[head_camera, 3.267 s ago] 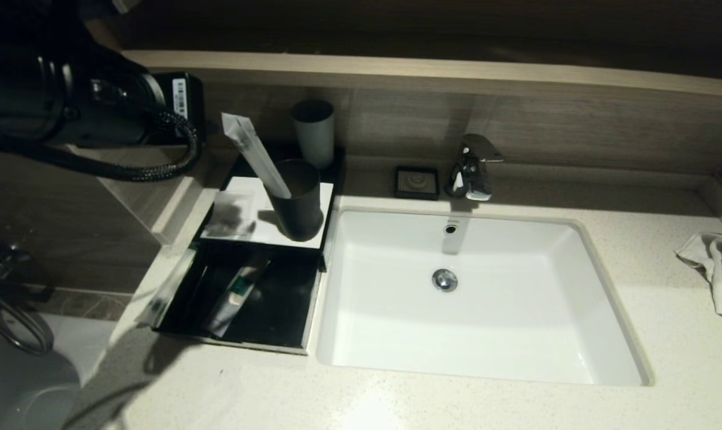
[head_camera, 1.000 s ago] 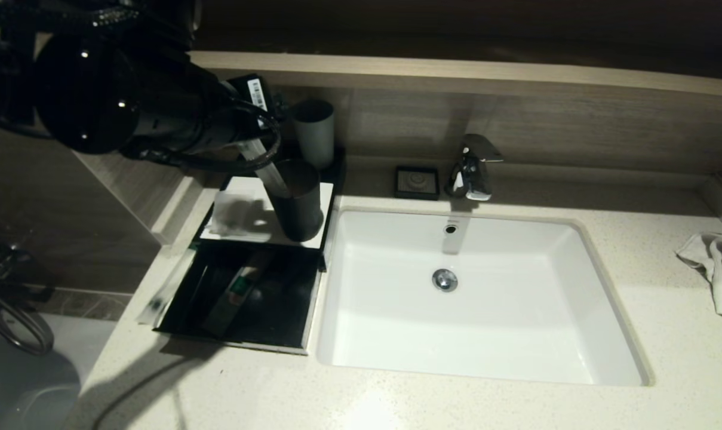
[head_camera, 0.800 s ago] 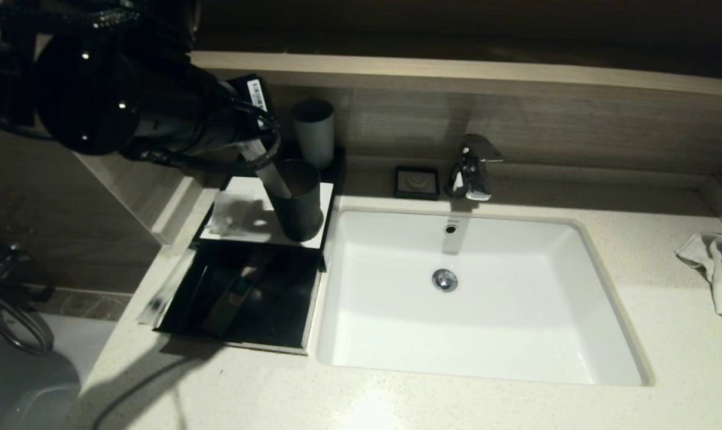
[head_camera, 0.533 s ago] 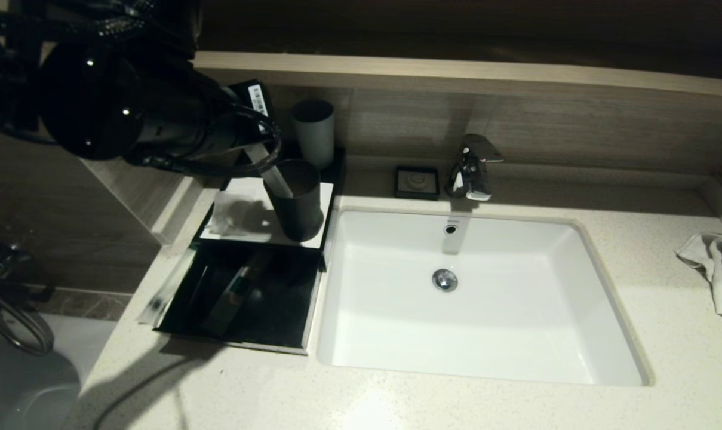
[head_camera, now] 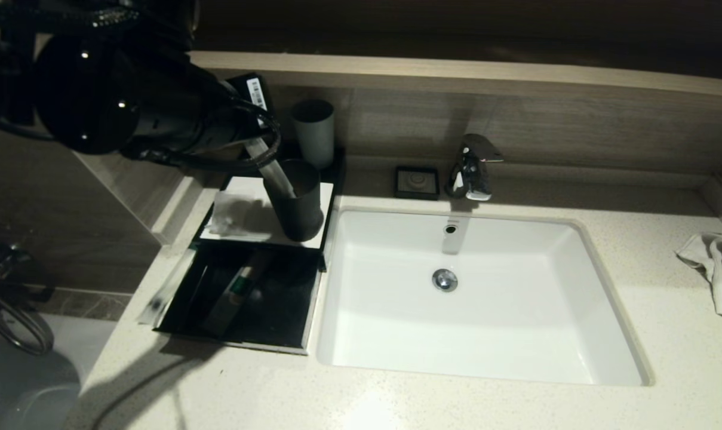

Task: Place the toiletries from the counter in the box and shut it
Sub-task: Pick up the bathroom toiletry

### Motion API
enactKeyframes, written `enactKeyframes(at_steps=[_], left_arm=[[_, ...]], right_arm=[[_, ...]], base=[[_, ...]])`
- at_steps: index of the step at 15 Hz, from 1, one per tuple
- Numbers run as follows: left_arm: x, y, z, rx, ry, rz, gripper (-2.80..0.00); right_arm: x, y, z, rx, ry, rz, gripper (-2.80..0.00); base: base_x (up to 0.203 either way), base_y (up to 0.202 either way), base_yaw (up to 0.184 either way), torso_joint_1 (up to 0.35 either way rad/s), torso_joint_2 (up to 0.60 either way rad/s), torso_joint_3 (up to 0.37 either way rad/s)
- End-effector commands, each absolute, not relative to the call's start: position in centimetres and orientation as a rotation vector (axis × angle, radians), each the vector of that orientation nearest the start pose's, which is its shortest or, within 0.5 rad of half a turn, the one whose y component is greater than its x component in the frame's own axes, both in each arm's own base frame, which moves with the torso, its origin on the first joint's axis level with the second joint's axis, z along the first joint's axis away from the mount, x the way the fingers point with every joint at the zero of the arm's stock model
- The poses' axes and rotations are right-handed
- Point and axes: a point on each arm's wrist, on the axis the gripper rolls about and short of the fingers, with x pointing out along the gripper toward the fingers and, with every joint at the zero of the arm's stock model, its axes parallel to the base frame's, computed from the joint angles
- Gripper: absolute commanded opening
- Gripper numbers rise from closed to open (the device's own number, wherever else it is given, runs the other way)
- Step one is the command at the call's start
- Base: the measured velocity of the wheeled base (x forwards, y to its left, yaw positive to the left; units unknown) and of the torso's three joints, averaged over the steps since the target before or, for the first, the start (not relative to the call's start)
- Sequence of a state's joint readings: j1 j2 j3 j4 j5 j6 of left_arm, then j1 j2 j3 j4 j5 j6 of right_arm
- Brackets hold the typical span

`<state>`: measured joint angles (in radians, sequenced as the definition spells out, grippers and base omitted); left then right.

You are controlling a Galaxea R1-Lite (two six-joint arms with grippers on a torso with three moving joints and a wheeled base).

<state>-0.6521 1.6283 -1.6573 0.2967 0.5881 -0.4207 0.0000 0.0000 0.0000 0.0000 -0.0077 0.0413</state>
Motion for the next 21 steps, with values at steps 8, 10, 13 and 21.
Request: enactKeyframes(at_steps=[8, 10, 13, 21], left_arm=[[22.8, -15.9, 36.8, -0.281, 0.191, -0.019, -2.8], [22.7, -15.8, 37.0, -0.284, 0.184, -0.021, -2.8], [22.5, -15.7, 37.7, -0.28, 0.159, -0.028, -2.8], [21.7, -15.0, 39.4, -0.297, 0.112, -0.038, -2.8]], right_arm=[[-2.3, 0.0, 7.5, 0.041, 0.0, -0.008, -2.8], [-2.3, 0.0, 7.5, 0.041, 0.0, -0.008, -2.8], [-2.3, 0.0, 7.5, 0.041, 0.0, -0.008, -2.8], [-2.3, 0.0, 7.5, 0.041, 0.0, -0.008, -2.8]], base=[[0.0, 0.0, 0.0, 0.0, 0.0, 0.0], [0.0, 0.0, 0.0, 0.0, 0.0, 0.0], [0.0, 0.0, 0.0, 0.0, 0.0, 0.0], [0.0, 0.0, 0.0, 0.0, 0.0, 0.0]])
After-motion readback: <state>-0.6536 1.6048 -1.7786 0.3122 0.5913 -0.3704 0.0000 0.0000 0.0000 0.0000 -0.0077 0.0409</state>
